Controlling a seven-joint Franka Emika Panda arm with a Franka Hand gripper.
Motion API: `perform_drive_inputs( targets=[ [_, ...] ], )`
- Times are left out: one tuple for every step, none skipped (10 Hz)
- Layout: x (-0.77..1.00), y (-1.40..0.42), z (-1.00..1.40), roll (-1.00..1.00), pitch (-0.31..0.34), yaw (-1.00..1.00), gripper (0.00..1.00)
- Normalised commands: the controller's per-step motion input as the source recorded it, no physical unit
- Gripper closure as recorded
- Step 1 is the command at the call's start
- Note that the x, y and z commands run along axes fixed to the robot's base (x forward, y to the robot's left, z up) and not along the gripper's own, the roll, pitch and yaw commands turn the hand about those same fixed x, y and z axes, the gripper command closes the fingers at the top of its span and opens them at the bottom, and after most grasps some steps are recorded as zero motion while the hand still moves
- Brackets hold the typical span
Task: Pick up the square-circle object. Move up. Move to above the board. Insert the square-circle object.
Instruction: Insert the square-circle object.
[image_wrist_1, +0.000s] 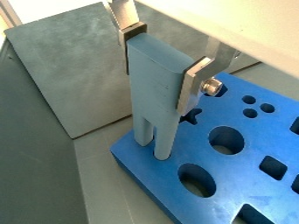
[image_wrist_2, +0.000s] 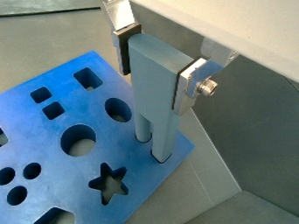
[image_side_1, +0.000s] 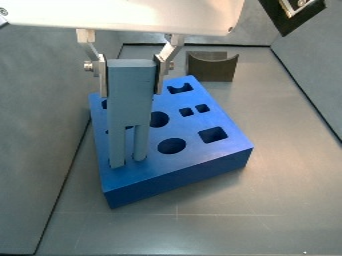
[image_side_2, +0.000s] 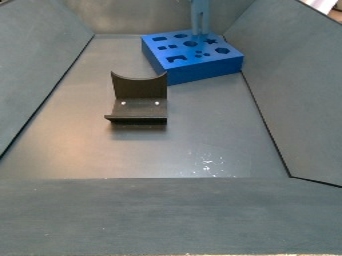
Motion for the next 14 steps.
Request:
perform_drive_inputs(
  targets=[
    [-0.16, 0.0, -0.18, 0.0, -0.067, 0.0, 1.0],
    [-0.3, 0.0, -0.43, -0.07, -0.206, 0.0, 1.0],
    [-0.39, 0.0, -0.59, -0.09, -0.314, 0.0, 1.0],
    [-0.31, 0.0, -0.5, -0.08, -0.377, 0.0, 1.0],
    [-0.29, -0.01, -0.48, -0.05, -0.401, -0.04, 1.0],
    [-0.16, -0.08, -0.67, 0.06, -0.3, -0.19, 1.0],
    [0.0, -0.29, -0.85, 0.13, -0.204, -0.18, 1.0],
    [0.04, -0.49, -0.97, 0.19, -0.116, -0.19, 1.0],
    [0.16, -0.61, -1.0, 0.17, -0.084, -0.11, 1.0],
    [0.2, -0.65, -1.0, 0.15, -0.08, -0.07, 1.0],
    [0.27, -0.71, -1.0, 0.11, -0.09, -0.06, 1.0],
    [0.36, -0.67, -1.0, 0.09, -0.119, -0.03, 1.0],
    [0.71, -0.37, -1.0, 0.04, -0.11, 0.0, 1.0],
    [1.0, 0.26, -1.0, -0.11, 0.0, 0.0, 1.0]
  ],
)
